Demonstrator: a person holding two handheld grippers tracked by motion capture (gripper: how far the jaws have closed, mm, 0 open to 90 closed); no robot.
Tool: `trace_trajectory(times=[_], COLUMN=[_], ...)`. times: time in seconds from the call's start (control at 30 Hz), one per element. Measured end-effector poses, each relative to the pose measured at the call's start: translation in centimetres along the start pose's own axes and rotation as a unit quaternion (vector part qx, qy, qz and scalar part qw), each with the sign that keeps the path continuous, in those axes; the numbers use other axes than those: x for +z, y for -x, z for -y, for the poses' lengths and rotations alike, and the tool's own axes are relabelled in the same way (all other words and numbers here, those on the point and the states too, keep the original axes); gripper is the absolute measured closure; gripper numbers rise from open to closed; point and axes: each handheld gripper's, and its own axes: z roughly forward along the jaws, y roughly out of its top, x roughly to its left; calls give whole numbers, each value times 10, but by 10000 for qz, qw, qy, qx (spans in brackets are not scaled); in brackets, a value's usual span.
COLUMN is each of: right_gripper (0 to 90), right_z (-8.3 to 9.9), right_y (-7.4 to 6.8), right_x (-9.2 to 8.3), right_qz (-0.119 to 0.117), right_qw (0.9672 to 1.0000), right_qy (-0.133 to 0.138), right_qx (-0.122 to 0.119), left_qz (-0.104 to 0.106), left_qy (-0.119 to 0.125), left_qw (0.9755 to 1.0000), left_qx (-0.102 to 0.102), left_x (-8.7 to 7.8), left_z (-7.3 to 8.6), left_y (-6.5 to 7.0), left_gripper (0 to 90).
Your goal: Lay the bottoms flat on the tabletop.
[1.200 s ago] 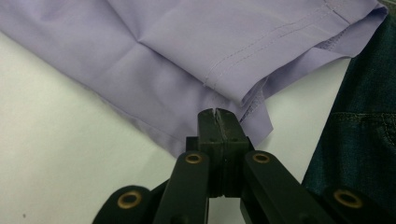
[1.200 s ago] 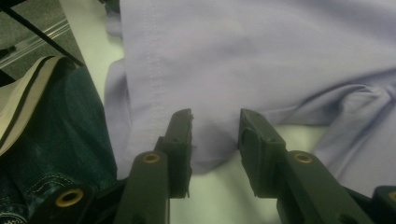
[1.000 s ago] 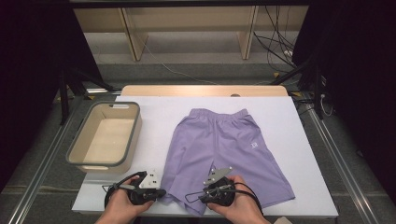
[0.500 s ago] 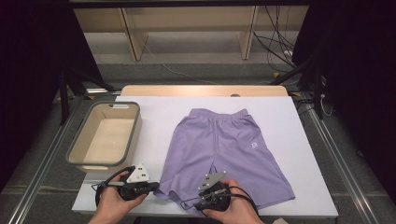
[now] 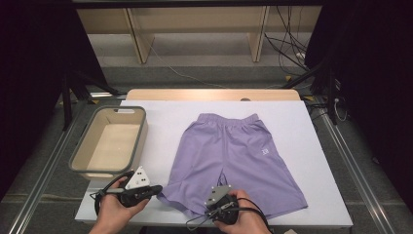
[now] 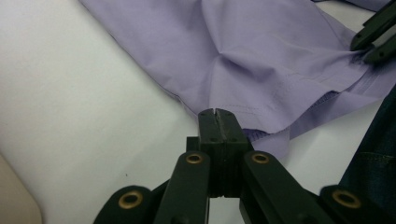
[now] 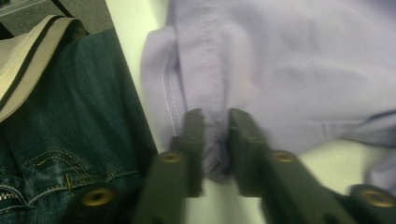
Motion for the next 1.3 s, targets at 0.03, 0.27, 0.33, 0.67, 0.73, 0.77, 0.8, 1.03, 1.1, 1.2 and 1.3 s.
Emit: trace_trajectory(times=[0.03,0.27,0.33,0.67,0.73,0.77,0.8,1.03,1.1,1.2,1.3], right_gripper=[872,896,897,897,896,896,896,900,900,899,863], right_z=[0,1,2,9,11,12,13,17,17,18,19], right_y=[1,2,2,5,6,6,7,7,6,6,4], right_x=[-1,-7,-11,-29,-28,-28,-27,-27,-26,-27,-28], right_qz=[6,29,60,83,77,63,44,-8,-10,-56,-106], right_qw=[10000,10000,9999,9997,9996,9995,9994,9985,9983,9977,9973], right_qy=[-3,-1,45,-167,-200,-245,-292,-509,-556,-657,-704], right_qx=[-12,64,92,177,196,205,185,184,170,173,198], left_qz=[1,10,32,175,221,261,281,410,436,434,420], left_qy=[2,12,8,-261,-347,-411,-473,-743,-767,-723,-622], left_qw=[10000,10000,10000,9986,9980,9975,9968,9934,9932,9939,9958], left_qx=[-4,44,81,426,473,505,575,777,765,704,525], left_x=[0,-2,-3,0,1,2,3,7,7,6,5], left_z=[0,1,1,1,3,3,4,7,8,9,9], left_y=[0,0,1,12,14,16,17,22,23,21,17], left_gripper=[897,896,897,896,896,896,896,895,895,889,819])
